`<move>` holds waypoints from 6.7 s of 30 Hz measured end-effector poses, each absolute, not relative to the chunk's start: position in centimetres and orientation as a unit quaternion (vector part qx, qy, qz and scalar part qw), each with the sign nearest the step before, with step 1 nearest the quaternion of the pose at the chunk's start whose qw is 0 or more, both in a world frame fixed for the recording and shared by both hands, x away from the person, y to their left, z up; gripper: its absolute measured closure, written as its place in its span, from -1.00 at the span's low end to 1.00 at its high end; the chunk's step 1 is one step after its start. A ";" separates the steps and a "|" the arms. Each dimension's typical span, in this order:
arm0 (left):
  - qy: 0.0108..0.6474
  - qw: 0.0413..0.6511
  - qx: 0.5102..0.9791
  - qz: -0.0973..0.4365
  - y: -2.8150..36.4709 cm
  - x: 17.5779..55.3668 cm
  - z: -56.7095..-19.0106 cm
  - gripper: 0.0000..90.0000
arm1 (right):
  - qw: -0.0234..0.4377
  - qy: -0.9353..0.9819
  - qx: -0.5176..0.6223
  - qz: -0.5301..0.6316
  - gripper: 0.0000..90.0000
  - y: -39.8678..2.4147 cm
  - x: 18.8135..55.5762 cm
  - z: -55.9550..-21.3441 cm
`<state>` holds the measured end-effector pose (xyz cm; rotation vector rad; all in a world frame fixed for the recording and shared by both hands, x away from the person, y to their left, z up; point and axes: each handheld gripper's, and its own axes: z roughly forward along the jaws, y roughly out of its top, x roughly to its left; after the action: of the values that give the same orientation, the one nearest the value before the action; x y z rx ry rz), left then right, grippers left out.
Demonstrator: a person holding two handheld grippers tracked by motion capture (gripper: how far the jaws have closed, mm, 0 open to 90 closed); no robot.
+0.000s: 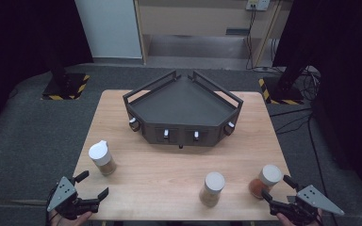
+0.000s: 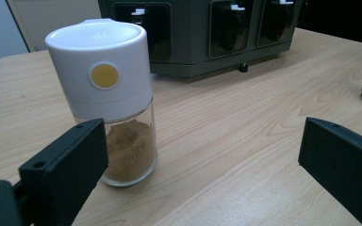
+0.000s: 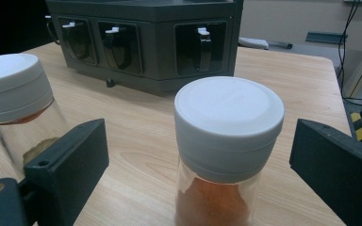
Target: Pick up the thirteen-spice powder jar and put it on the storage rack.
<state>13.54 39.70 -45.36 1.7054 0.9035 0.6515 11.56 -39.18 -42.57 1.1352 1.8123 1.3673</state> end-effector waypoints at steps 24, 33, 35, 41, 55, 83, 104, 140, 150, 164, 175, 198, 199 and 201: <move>0.374 0.526 0.716 0.265 39.7 13.7 -45.3 -0.97 | 0.296 0.685 0.423 0.514 -0.89 -39.2 11.6 -42.6; 0.371 0.523 0.720 0.265 39.5 13.7 -45.2 -0.97 | 0.295 0.684 0.423 0.515 -0.88 -39.2 11.6 -42.6; 0.371 0.523 0.721 0.265 39.5 13.7 -45.2 -0.97 | 0.295 0.684 0.423 0.515 -0.88 -39.2 11.6 -42.6; 0.372 0.523 0.719 0.266 39.5 13.7 -45.2 -0.97 | 0.295 0.684 0.424 0.516 -0.88 -39.3 11.6 -42.6; 0.369 0.518 0.721 0.277 38.9 13.5 -44.0 -0.97 | 0.296 0.680 0.429 0.515 -0.88 -39.3 11.5 -42.6; 0.390 0.502 0.715 0.292 39.5 17.2 -39.1 -0.96 | 0.297 0.679 0.429 0.516 -0.88 -39.4 11.5 -42.6; 0.430 0.479 0.714 0.274 38.9 21.6 -40.3 -0.91 | 0.296 0.679 0.428 0.517 -0.88 -39.5 11.5 -42.7; 0.386 0.498 0.730 0.265 38.1 22.8 -40.1 -0.33 | 0.296 0.680 0.425 0.519 -0.88 -39.5 11.5 -42.7; 0.345 0.507 0.753 0.241 37.1 23.9 -37.8 -0.33 | 0.293 0.682 0.425 0.517 -0.90 -39.5 11.6 -42.7; 0.303 0.515 0.771 0.220 35.4 25.4 -35.2 -0.33 | 0.289 0.683 0.425 0.519 -0.92 -39.6 11.7 -42.7; 0.277 0.517 0.783 0.206 34.1 27.1 -33.3 -0.33 | 0.291 0.679 0.428 0.520 -0.94 -39.6 11.6 -42.7; 0.246 0.537 0.784 0.191 31.1 32.0 -28.0 -0.33 | 0.292 0.672 0.436 0.523 -0.98 -39.6 11.5 -42.9; 0.245 0.535 0.785 0.192 30.9 32.2 -27.7 -0.33 | 0.292 0.672 0.435 0.523 -0.98 -39.6 11.5 -42.9; 0.245 0.533 0.787 0.193 30.5 32.7 -27.2 -0.33 | 0.293 0.671 0.435 0.524 -0.98 -39.7 11.5 -42.9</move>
<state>32.69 30.49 -27.18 1.8767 0.5834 0.4595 11.47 -39.66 -42.87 1.1600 1.7869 1.3957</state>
